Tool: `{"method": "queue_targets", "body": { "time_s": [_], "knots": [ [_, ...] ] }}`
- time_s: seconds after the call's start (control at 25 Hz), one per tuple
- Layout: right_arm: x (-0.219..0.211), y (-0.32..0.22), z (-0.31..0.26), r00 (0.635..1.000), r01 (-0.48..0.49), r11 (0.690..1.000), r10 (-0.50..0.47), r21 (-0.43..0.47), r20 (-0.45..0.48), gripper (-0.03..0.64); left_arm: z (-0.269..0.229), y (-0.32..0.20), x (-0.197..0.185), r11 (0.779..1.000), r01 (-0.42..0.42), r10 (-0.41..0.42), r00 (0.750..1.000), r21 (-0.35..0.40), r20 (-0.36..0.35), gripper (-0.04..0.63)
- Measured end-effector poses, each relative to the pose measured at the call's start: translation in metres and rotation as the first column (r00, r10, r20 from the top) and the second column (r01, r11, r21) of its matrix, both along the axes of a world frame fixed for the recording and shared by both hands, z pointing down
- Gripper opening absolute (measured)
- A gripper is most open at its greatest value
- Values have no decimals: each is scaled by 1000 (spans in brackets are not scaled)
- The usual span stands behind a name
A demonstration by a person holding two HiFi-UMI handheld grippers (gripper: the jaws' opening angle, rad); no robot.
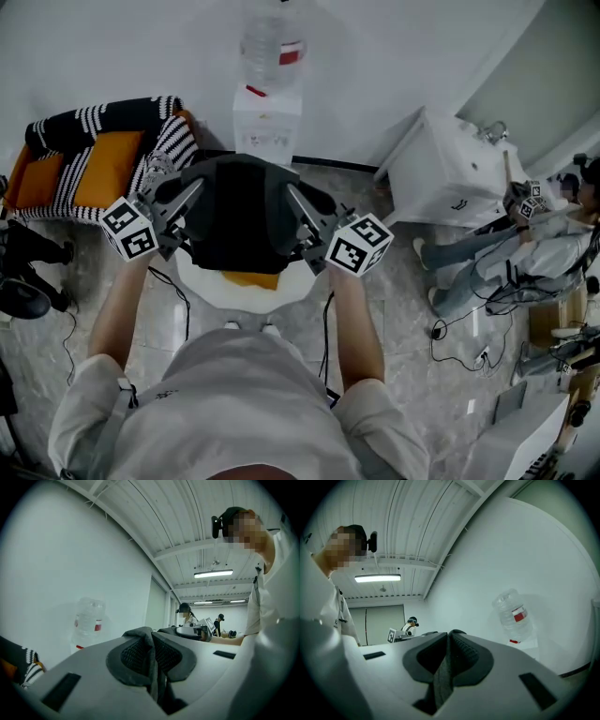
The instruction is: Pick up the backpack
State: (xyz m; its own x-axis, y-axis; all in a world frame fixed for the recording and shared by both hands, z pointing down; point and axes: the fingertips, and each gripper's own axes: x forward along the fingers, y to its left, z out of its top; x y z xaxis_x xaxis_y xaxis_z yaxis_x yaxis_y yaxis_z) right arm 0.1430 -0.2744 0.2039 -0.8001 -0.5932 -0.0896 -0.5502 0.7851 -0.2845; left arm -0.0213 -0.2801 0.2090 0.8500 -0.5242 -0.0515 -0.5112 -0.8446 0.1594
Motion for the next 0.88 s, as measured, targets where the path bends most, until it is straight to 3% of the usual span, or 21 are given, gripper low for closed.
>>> {"method": "queue_targets", "body": {
  "time_s": [0.28,0.52,0.88],
  "knots": [
    [-8,45,4,999,16,999,-14,42,-42,35,3,44,-10,999,-4,5,1000,32,-7,31],
    [-8,10,12,999,34,999,-34,3,-21,35,11,11,-12,1000,-1,1,1000,6,-9,31],
    [-14,10,15,999,43,999,-43,-15,-29,35,16,9,-18,1000,-6,6,1000,-14,-16,31]
  ]
}}
